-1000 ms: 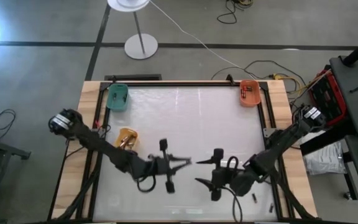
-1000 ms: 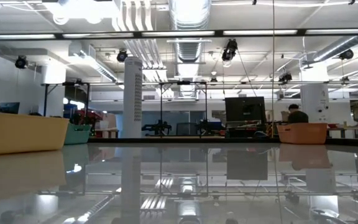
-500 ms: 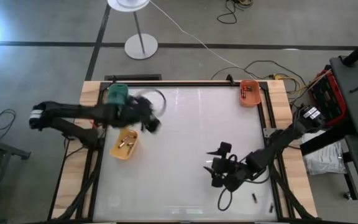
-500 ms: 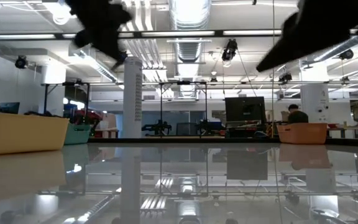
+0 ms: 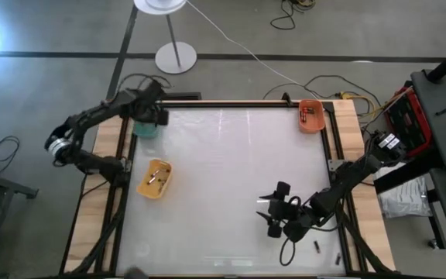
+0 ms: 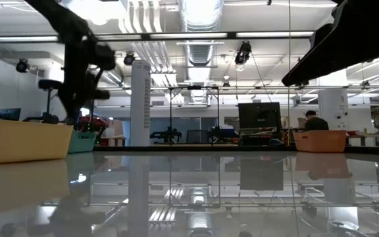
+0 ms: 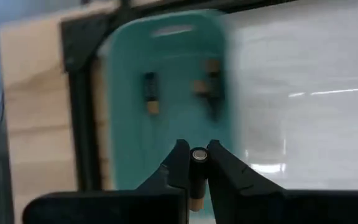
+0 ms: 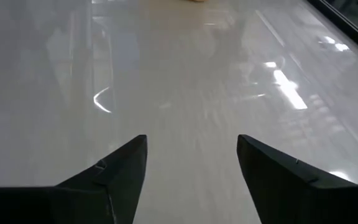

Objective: Sort batteries
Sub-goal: Put the black battery into the green bin

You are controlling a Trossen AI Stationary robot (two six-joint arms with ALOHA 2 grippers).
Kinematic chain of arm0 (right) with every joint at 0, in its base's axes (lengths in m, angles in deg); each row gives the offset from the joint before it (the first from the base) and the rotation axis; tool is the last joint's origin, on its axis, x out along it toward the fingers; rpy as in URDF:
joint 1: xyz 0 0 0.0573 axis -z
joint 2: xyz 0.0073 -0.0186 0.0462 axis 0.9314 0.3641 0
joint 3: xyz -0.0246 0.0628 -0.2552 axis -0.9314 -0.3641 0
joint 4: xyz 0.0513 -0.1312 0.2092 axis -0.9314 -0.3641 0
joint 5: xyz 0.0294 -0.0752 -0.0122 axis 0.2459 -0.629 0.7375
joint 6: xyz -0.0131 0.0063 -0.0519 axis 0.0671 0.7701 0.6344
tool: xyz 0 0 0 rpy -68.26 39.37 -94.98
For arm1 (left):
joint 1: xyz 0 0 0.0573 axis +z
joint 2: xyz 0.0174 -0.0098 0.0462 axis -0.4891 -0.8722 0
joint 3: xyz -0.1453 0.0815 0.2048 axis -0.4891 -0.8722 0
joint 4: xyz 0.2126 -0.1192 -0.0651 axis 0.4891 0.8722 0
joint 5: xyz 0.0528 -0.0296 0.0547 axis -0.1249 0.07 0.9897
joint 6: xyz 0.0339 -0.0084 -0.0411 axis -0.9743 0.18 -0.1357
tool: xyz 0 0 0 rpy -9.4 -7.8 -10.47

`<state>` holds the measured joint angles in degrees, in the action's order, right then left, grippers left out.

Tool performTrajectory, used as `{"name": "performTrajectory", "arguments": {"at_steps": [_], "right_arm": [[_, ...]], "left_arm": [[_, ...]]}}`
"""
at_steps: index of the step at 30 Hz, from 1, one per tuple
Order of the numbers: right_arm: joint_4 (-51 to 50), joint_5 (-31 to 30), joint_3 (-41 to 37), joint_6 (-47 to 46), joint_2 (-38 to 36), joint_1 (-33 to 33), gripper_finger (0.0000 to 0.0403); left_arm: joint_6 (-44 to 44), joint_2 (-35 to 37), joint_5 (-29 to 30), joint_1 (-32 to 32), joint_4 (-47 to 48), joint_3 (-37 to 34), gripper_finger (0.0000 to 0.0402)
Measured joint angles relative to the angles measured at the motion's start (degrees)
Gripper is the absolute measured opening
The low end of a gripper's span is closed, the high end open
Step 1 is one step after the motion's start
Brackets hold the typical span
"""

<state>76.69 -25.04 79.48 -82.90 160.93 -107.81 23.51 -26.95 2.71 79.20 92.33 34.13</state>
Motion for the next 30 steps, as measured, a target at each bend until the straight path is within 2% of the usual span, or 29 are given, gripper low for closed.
{"name": "performTrajectory", "arguments": {"at_steps": [2, 7, 10, 15, 22, 30], "right_arm": [[-0.16, 0.15, -0.02, -0.09, 0.0, -0.07, 0.0238], [-0.23, 0.49, -0.04, -0.26, -0.02, -0.26, 0.0236], [-0.2, 0.48, -0.02, -0.38, -0.01, -0.24, 0.0242], [-0.58, 0.49, -0.02, -1.4, -0.02, -0.35, 0.025], [-0.63, 0.01, -0.02, -0.9, -0.02, -0.2, 0.0245], [-0.64, 0.03, -0.02, -0.92, -0.02, -0.17, 0.0242]], "left_arm": [[-1.7, -3.17, -1.78, 5.05, -1.14, 0.11, 0.0011], [-4.99, -11.04, -3.2, 5.31, -6.68, 4.16, 0.0011], [-6.27, -16.92, -1.97, 7.98, -7.27, 7.66, 0.0011], [-7.39, -25.23, -1.55, 12.12, -2.27, 12.05, 0.0011], [-9.8, -32.04, -1.29, 13.52, -3.33, 14.96, 0.0011], [-12.23, -34.0, 0.25, 14.48, -3.81, 14.9, 0.0016]]}}
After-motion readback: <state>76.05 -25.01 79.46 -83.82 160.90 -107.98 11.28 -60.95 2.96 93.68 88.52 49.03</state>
